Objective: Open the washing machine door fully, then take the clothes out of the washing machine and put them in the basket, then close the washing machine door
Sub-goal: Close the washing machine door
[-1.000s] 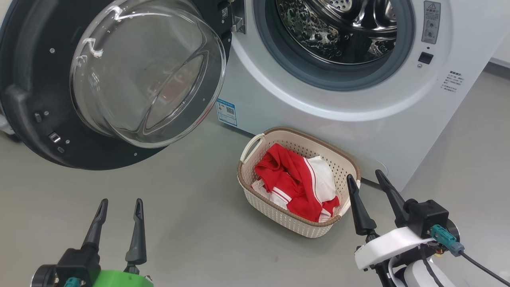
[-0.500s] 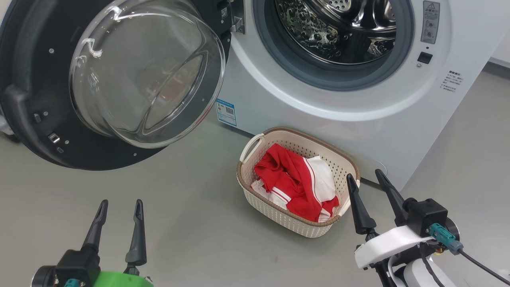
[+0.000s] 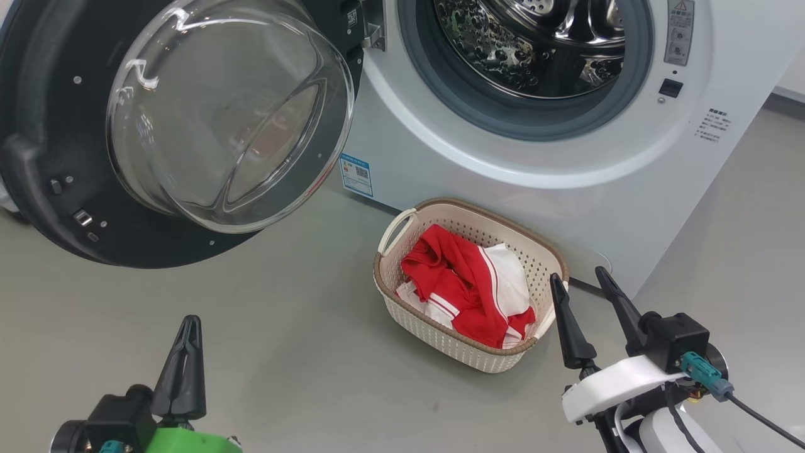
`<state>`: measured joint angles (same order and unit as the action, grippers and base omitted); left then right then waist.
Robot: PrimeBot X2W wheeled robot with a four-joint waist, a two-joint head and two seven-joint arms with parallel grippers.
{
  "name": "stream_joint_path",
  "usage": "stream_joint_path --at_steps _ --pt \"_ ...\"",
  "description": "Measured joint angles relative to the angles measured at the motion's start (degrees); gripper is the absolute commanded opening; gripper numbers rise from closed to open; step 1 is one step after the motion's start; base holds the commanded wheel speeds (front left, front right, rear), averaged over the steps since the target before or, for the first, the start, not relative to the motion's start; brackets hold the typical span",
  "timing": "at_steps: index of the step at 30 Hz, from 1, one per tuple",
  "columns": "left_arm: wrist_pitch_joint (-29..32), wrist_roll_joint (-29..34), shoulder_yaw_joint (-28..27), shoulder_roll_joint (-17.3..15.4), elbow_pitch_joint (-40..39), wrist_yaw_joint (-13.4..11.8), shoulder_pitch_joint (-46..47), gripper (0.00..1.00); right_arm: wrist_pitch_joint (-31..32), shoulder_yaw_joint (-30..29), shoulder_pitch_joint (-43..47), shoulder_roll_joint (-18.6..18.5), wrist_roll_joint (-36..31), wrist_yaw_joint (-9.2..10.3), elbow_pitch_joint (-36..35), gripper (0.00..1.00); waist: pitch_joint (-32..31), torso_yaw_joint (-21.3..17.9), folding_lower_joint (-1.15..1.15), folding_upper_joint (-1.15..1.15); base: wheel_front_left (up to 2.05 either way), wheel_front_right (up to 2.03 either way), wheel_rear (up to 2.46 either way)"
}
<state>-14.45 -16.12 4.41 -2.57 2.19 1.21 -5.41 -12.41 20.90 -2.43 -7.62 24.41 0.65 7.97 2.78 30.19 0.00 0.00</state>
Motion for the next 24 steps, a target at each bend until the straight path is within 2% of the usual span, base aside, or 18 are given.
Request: stream_joint_path --at_steps 9,11,13,20,24 --pt "0.0 -0.1 -3.1 -0.4 -3.1 -0.1 0.2 0.0 0.0 -0.1 0.0 -0.1 -0.3 0.12 -0.4 1.0 0.5 -0.1 0.0 0.0 0.0 0.0 0.0" --pt "0.0 -0.6 -4.7 -1.2 -4.6 -0.1 0.5 0.0 0.2 0.0 0.0 -0.5 -0.6 0.7 -0.9 1.0 0.9 -0.2 0.0 0.0 0.0 0.0 0.0" --pt "0.0 -0.7 -7.0 -3.2 -6.1 -0.1 1.1 0.0 0.9 0.5 -0.1 -1.0 -1.5 0.7 -1.5 1.0 1.4 -0.4 0.0 0.0 0.0 0.0 0.0" --pt "-0.1 -1.1 -17.4 -13.0 -10.8 -0.4 7.6 0.0 2.4 1.3 -2.1 -1.6 -2.7 0.7 -3.6 1.0 4.0 -2.3 0.0 0.0 0.0 0.0 0.0" --pt "1.1 -9.0 -23.8 -16.3 -10.5 1.1 12.3 0.0 3.4 1.8 -2.6 -2.4 -3.5 0.69 -4.3 1.0 5.8 -3.7 0.0 0.0 0.0 0.0 0.0"
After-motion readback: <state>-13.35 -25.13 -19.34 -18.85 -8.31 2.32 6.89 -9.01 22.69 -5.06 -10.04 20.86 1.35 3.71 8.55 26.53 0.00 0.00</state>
